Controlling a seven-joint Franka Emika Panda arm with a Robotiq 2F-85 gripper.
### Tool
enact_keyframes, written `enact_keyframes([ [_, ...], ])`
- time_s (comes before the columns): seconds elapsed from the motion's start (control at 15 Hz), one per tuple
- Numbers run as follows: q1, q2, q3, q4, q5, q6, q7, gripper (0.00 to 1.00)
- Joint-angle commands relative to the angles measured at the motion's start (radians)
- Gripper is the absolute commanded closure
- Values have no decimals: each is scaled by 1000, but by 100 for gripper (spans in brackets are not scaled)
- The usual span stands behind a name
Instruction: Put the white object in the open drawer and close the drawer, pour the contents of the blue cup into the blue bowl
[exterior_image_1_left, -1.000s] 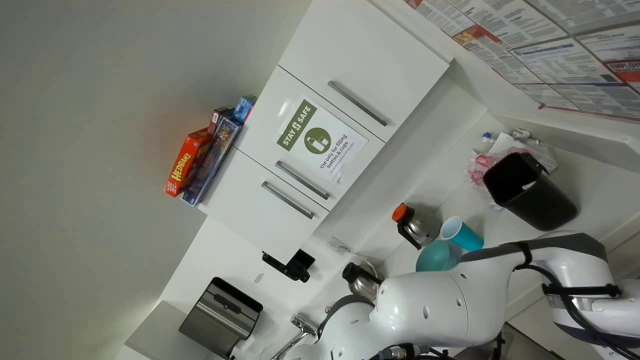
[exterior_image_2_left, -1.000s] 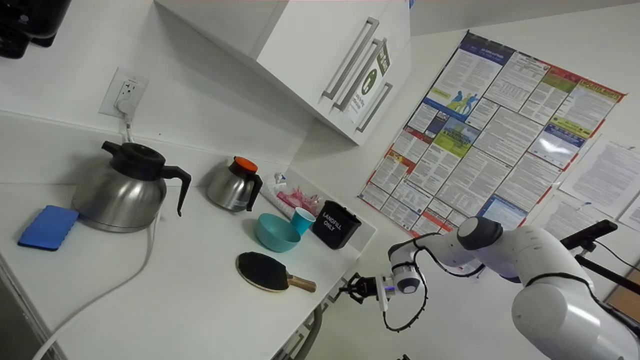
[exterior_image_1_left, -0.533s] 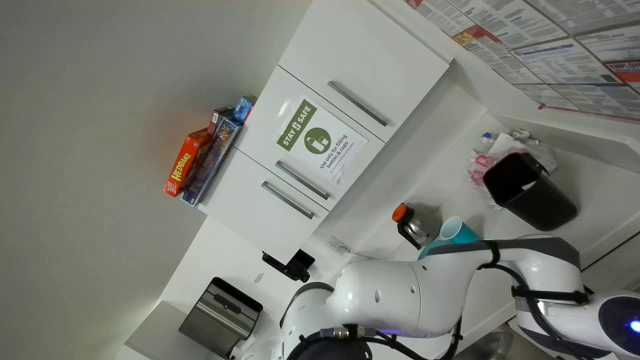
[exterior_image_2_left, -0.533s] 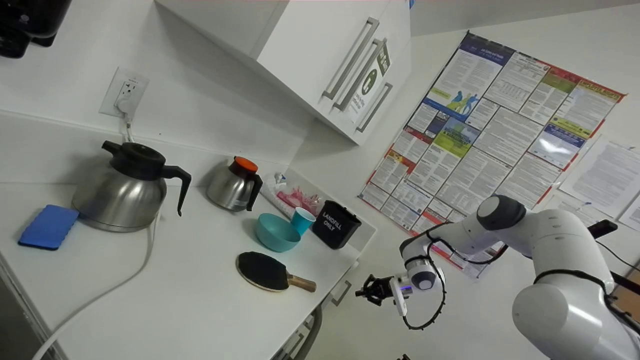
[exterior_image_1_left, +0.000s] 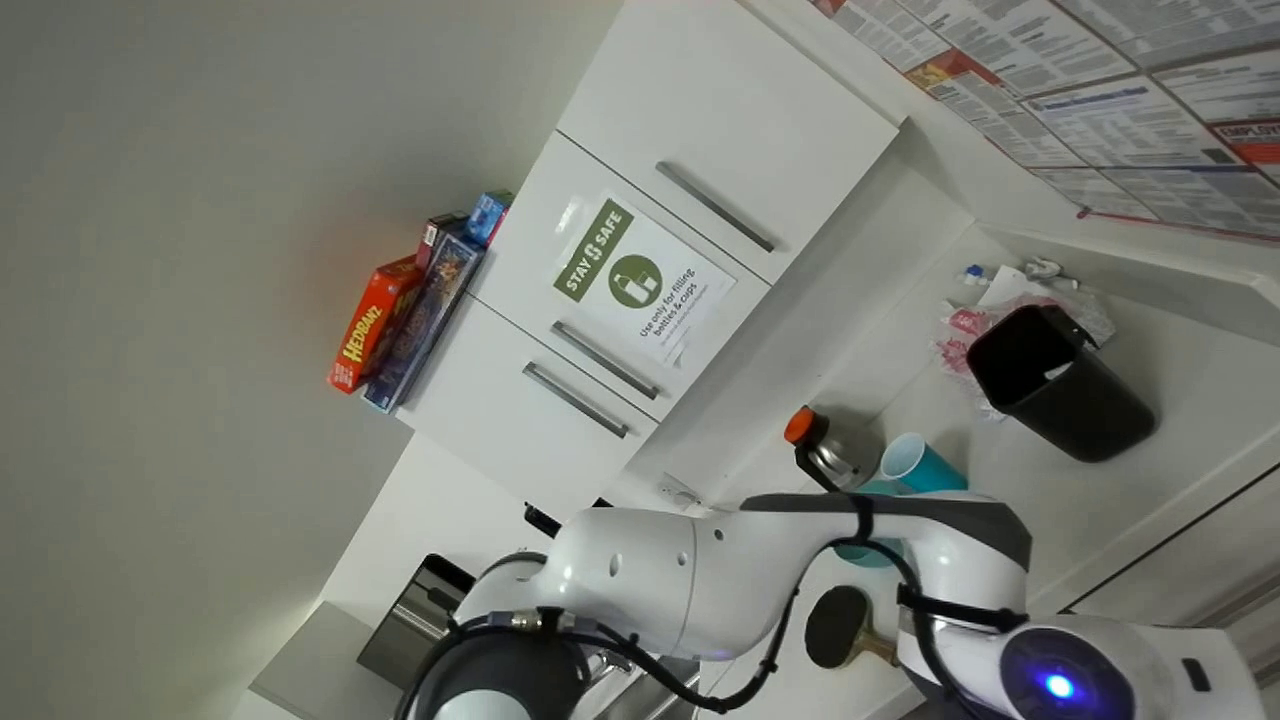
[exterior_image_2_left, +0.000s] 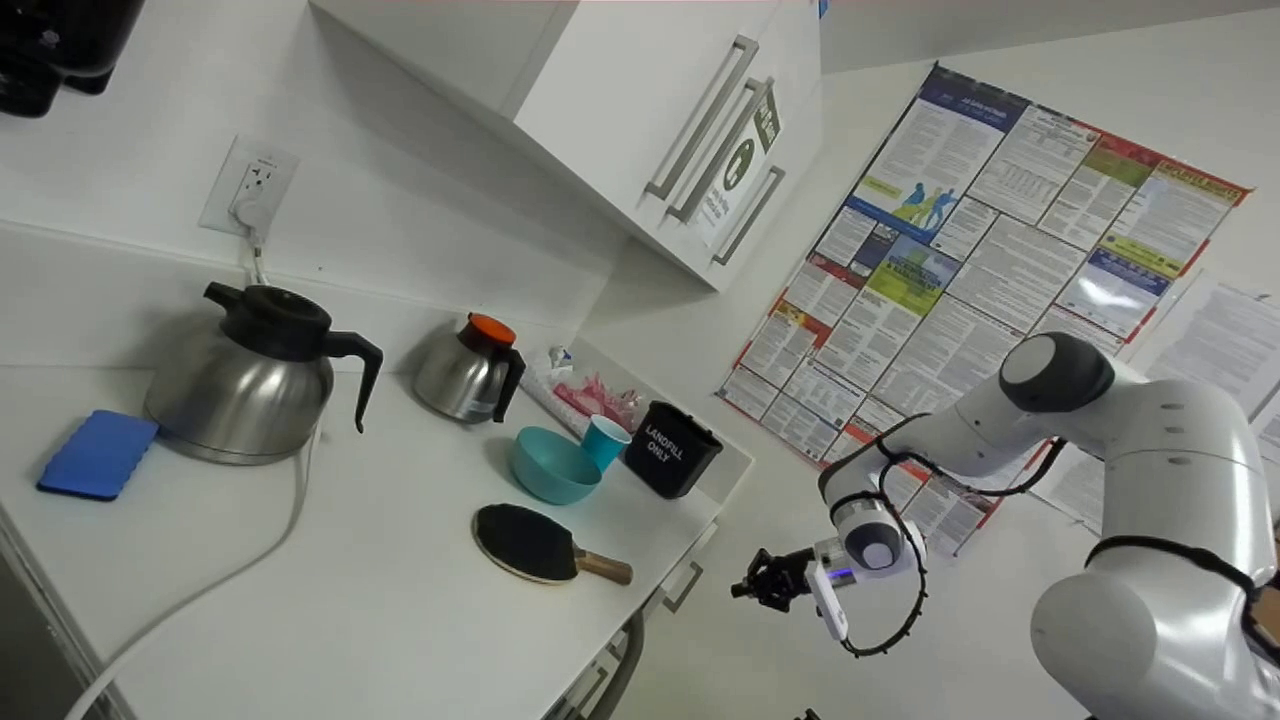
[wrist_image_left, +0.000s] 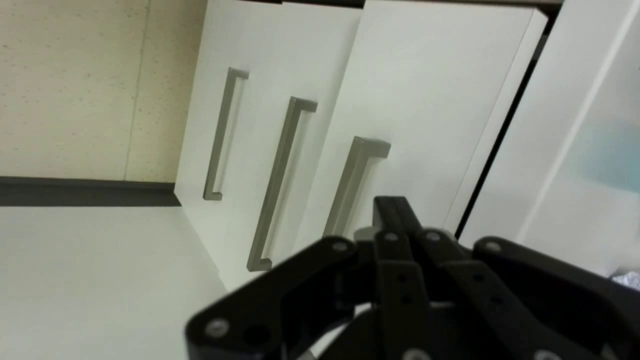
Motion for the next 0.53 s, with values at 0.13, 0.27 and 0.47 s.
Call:
enact_keyframes([
  [0.13,235,-325,-115,-329,101,212,-141,100],
  [0.27,256,-429,-71,-416,66,331,-143,100],
  [0.47,332,-533,-59,-507,-75,447,-50,100],
])
